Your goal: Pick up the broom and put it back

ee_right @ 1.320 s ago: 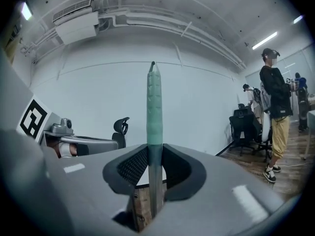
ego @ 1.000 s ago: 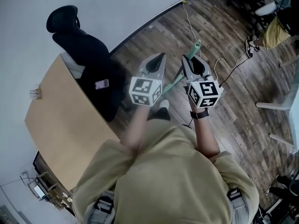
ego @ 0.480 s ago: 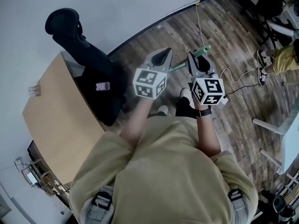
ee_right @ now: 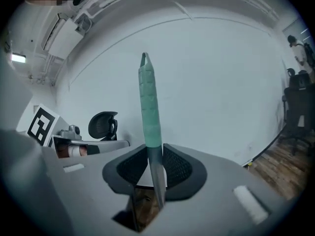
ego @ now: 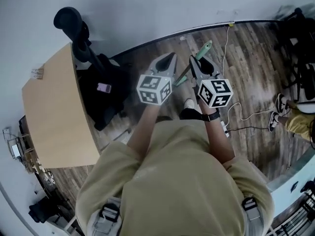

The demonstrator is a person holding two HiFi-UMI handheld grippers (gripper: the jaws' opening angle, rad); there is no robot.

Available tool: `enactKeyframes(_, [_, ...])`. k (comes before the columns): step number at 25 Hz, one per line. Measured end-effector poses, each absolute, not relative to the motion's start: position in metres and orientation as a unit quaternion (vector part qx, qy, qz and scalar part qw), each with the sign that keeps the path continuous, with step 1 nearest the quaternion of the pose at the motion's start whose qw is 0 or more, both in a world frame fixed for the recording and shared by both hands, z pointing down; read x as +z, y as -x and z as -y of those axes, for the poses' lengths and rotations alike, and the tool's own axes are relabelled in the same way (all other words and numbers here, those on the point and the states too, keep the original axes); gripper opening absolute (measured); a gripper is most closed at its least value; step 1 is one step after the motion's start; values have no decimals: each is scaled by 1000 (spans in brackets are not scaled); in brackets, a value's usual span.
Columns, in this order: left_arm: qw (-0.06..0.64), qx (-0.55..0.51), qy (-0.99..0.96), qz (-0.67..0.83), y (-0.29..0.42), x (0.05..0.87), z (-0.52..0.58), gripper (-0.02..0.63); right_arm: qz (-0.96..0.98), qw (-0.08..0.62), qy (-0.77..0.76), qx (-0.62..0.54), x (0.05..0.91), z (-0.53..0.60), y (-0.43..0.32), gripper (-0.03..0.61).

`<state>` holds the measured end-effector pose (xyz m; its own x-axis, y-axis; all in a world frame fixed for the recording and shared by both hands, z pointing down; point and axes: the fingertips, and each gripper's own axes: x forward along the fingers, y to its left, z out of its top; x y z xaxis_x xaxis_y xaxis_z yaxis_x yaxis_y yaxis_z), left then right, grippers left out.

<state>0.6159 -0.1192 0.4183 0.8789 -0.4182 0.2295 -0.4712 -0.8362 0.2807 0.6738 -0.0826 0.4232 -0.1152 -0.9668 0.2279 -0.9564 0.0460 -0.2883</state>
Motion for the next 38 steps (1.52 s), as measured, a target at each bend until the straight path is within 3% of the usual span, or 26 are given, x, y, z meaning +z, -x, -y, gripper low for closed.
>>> enactKeyframes(11, [192, 71, -904, 376, -623, 437, 201, 3, -799, -36, 570, -190, 440, 177, -701, 104])
enactKeyframes(20, [176, 76, -897, 398, -621, 460, 310, 3, -798, -83, 566, -190, 489, 286, -709, 98])
enactKeyframes(27, [191, 88, -902, 378, -653, 492, 395, 3, -786, -158, 557, -217, 560, 359, -715, 95])
enactKeyframes(38, [275, 151, -867, 387, -668, 616, 447, 3, -756, -258, 532, -279, 716, 426, -748, 91])
